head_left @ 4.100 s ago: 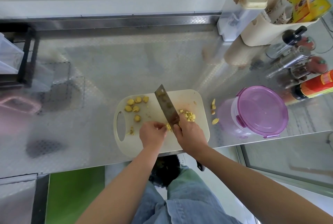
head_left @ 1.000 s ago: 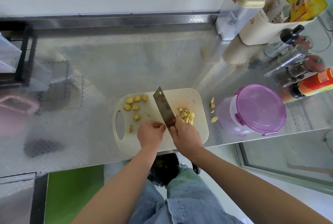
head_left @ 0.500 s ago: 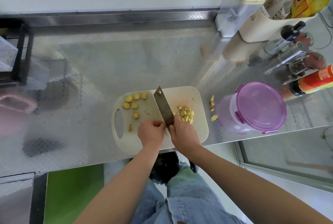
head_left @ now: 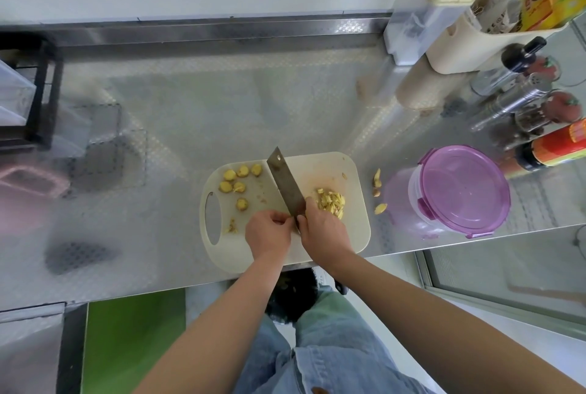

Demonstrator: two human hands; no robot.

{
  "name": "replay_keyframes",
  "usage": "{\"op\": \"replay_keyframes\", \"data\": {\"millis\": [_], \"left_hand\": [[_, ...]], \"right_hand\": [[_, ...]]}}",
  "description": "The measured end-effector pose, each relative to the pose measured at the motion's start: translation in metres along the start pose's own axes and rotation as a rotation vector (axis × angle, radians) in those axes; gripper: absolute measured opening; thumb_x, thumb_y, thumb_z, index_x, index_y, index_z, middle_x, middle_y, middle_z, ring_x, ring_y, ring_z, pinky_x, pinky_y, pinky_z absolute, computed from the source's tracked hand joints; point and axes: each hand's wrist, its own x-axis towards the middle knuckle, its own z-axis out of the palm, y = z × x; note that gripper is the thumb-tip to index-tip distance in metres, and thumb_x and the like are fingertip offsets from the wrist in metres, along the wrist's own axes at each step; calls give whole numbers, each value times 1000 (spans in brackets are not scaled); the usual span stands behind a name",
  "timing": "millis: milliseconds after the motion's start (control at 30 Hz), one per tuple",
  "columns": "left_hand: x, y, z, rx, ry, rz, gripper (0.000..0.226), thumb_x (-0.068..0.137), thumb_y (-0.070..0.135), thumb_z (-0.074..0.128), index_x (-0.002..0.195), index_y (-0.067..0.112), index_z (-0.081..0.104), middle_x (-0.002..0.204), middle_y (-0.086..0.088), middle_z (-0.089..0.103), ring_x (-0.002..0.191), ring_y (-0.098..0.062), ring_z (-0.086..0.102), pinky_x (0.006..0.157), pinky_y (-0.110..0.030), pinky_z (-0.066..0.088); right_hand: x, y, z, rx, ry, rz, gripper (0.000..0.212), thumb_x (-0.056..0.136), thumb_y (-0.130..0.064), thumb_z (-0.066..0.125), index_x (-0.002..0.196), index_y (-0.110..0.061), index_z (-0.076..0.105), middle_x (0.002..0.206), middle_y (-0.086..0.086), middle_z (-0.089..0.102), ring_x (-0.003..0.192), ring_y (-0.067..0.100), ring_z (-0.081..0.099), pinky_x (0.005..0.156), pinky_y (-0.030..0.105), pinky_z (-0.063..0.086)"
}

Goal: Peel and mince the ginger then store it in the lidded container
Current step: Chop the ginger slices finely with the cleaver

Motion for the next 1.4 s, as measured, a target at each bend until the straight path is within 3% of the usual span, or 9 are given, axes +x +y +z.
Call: {"op": "replay_keyframes", "data": {"millis": [167, 300, 500, 633, 833, 1067, 1200, 1300, 1400], "left_hand": [[0, -5, 0, -57, -29, 20, 7, 78, 23, 73, 72, 22, 74, 67, 1, 72, 67, -18, 69, 70, -34, 56], [3, -12, 0, -112, -84, 96, 20, 80, 32, 64, 66, 20, 72, 60, -1, 68, 63, -26, 66, 68, -45, 56], [4, -8, -8, -55, 76, 122, 21, 90, 26, 54, 76, 18, 67, 70, 3, 69, 68, -18, 65, 68, -38, 53], [3, -5, -12, 28, 89, 149, 19, 93, 23, 55, 81, 14, 67, 75, 2, 67, 72, -18, 60, 62, -31, 43], [4, -6, -15, 72, 85, 190, 23, 92, 23, 53, 74, 14, 63, 66, -1, 62, 64, -20, 57, 56, -33, 42], [17, 8, -36, 192, 221, 313, 22, 94, 24, 52, 78, 16, 64, 66, 2, 60, 60, -18, 53, 52, -29, 35], [39, 19, -51, 263, 350, 390, 14, 89, 18, 56, 82, 16, 68, 78, -4, 61, 77, -25, 55, 61, -31, 38], [59, 24, -57, 462, 354, 439, 14, 85, 17, 61, 97, 16, 69, 91, -14, 58, 93, -34, 49, 74, -39, 41], [70, 31, -56, 647, 334, 461, 22, 89, 27, 63, 111, 25, 68, 98, -11, 54, 94, -30, 43, 77, -36, 39]], "right_hand": [[-2, 10, -4, 80, 83, 16, 28, 101, -24, 37, 123, -6, 40, 79, 7, 52, 69, 29, 49, 59, 34, 34], [-7, 17, -8, 99, 112, 19, 32, 101, -25, 37, 127, -6, 40, 82, 13, 60, 71, 33, 56, 58, 34, 38], [-13, 13, -1, 148, 81, -17, 43, 101, -26, 38, 140, -7, 33, 80, 9, 58, 71, 28, 54, 59, 33, 39], [-15, 14, 8, 144, 30, 4, 39, 101, -26, 38, 135, -6, 36, 86, 13, 62, 77, 31, 59, 61, 35, 42], [-4, 31, -7, 144, 142, 143, 36, 100, -22, 39, 131, -4, 40, 76, 11, 56, 71, 34, 57, 57, 37, 41], [-1, 21, -2, 129, 32, -6, 17, 99, -22, 42, 105, -5, 45, 64, 4, 48, 60, 29, 50, 52, 33, 34], [11, 26, -9, 222, 133, 107, 23, 99, -21, 40, 116, -6, 47, 63, 9, 54, 54, 29, 56, 46, 30, 36], [19, 23, -15, 246, 110, 35, 10, 98, -19, 43, 99, -10, 45, 60, 4, 47, 55, 33, 53, 46, 29, 34], [24, 16, -17, 252, 73, -12, 11, 98, -21, 44, 90, -17, 38, 60, -4, 39, 56, 28, 48, 49, 40, 47]]}}
